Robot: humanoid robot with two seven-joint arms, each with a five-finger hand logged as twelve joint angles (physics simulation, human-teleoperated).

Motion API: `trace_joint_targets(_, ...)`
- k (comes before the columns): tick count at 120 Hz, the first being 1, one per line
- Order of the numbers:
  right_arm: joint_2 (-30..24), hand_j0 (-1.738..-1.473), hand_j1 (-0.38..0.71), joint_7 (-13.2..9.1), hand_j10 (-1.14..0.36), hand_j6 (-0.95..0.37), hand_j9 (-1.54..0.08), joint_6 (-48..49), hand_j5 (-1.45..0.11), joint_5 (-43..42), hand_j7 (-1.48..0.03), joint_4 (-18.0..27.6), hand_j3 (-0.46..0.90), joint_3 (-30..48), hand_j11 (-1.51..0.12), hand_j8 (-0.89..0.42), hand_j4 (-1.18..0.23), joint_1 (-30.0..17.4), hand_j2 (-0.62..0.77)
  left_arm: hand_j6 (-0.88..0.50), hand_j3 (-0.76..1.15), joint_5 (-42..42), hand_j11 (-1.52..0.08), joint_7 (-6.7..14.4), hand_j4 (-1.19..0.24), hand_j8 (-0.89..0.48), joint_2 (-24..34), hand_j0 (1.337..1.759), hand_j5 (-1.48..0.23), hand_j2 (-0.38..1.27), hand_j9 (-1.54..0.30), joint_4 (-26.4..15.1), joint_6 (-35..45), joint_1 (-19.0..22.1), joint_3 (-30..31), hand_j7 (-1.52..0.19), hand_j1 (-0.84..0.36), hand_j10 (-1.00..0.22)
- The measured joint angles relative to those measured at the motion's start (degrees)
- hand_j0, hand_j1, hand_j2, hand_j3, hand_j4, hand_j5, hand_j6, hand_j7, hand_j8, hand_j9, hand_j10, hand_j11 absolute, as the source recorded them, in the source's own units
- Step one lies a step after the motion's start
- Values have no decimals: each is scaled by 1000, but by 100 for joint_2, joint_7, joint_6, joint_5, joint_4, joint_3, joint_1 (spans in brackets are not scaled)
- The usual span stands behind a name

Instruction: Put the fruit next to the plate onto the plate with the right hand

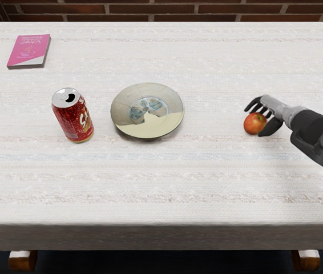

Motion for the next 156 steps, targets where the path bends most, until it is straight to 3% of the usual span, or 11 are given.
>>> trace_joint_targets(27,30,-1658,185,-123,-457,-455,-580,-3,-573,-9,-583,52,0,0,-579,-471,-461,28,-86,-248,0,-2,-321,0,-247,-247,0,1658,-321,50,-321,-1,0,0,-1,-321,53,-247)
trace_joint_targets(51,107,-1657,228,-137,-468,-426,-596,-6,-576,-57,-595,35,-1,-3,-596,-435,-479,19,-85,-248,0,-2,-321,0,-247,-247,0,1658,-321,50,-321,0,0,-4,-1,-321,53,-247)
trace_joint_targets(70,174,-1651,298,-142,-496,-430,-614,-4,-592,-121,-619,-45,-3,3,-614,-419,-508,-9,86,-247,-1,-2,-321,-1,-247,-247,0,1658,-321,50,-321,0,0,-3,-3,-321,53,-247)
trace_joint_targets(96,222,-1646,239,-140,-547,-381,-678,-19,-609,-164,-676,-123,-3,-68,-677,-429,-585,-13,14,-247,-1,-2,-321,-1,-247,-247,0,1658,-321,51,-321,0,0,2,-3,-321,53,-247)
trace_joint_targets(117,313,-1643,253,-199,-596,-375,-688,-17,-642,-138,-718,-194,-3,-111,-686,-395,-622,0,-55,-247,-1,-2,-321,-1,-247,-247,0,1658,-321,50,-321,0,0,-2,-4,-321,53,-247)
trace_joint_targets(134,325,-1638,272,-236,-610,-351,-768,10,-746,-96,-769,-202,-2,-119,-766,-357,-578,22,-44,-247,-1,-2,-321,-1,-247,-247,0,1658,-321,50,-321,0,0,-2,-4,-321,53,-247)
trace_joint_targets(156,258,-1646,248,-228,-629,-400,-811,32,-798,4,-808,-163,0,-67,-811,-411,-627,52,93,-247,0,-2,-321,0,-247,-247,0,1658,-321,50,-321,0,0,0,-2,-321,53,-247)
